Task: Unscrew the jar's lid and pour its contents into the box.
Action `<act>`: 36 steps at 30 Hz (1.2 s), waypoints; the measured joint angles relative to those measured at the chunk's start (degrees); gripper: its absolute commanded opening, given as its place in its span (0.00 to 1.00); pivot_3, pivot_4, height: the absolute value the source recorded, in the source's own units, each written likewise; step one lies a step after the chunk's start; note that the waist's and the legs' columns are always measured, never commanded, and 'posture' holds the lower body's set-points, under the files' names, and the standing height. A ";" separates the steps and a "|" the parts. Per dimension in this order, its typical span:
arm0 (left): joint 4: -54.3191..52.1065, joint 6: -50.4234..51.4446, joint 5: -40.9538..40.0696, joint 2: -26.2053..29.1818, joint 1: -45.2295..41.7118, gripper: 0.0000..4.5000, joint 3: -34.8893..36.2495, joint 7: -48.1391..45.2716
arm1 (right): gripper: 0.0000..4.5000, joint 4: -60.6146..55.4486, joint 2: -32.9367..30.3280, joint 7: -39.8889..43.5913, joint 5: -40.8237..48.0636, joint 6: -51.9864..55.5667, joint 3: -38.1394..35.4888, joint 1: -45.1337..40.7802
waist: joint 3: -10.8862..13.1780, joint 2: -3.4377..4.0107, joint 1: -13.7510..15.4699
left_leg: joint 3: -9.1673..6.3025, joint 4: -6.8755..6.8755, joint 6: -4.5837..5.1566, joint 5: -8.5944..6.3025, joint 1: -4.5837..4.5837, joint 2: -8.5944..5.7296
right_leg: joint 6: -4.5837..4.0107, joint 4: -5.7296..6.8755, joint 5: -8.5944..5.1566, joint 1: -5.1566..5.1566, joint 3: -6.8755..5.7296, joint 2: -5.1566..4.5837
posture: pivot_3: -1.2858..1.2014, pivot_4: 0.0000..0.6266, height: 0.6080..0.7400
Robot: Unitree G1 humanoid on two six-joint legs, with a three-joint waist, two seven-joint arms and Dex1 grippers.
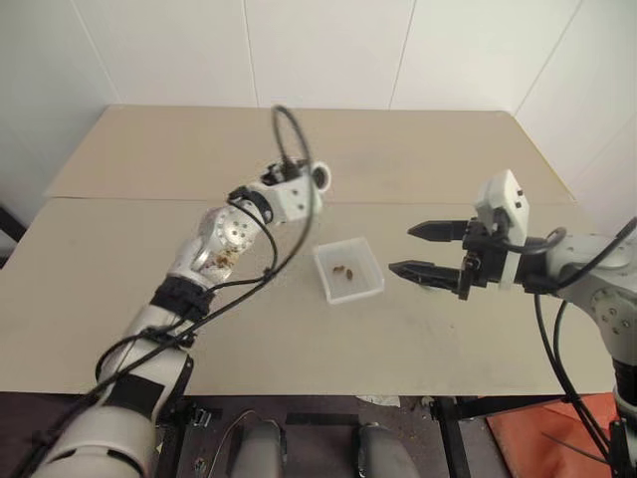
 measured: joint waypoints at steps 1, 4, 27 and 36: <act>-1.35 4.35 -3.90 -1.01 1.00 0.43 2.63 -1.31 | 1.00 0.01 0.16 -0.01 0.00 -0.05 0.00 -0.01 | 0.00 0.00 -0.01 | -0.02 0.00 0.00 0.00 0.02 0.00 | 0.00 0.00 0.00 0.04 -0.01 0.00 | 0.52 0.24 1.00; -3.34 12.82 -11.94 -2.98 3.81 0.43 9.16 -2.90 | 1.00 0.03 1.03 -0.13 -0.01 -0.24 0.07 -0.02 | -0.01 0.01 -0.19 | -0.02 0.03 0.00 0.00 0.06 -0.01 | 0.00 -0.01 0.00 0.06 0.00 0.01 | 0.52 0.24 1.00; -7.37 9.38 -19.18 -9.27 20.09 1.00 13.44 -3.13 | 1.00 0.02 0.26 1.77 0.03 -0.23 0.16 0.09 | -0.02 0.00 -0.01 | -0.02 0.02 0.00 0.00 0.14 0.00 | -0.01 -0.06 0.00 0.11 0.04 0.01 | 0.52 0.24 1.00; -28.90 18.27 -21.93 -0.10 30.85 1.00 13.46 -7.50 | 1.00 0.01 -0.25 1.93 -0.41 -0.25 0.35 0.88 | -0.03 0.02 -0.19 | -0.01 -0.03 0.00 0.00 0.17 0.02 | -0.01 -0.07 0.00 0.11 0.07 0.01 | 0.52 0.24 1.00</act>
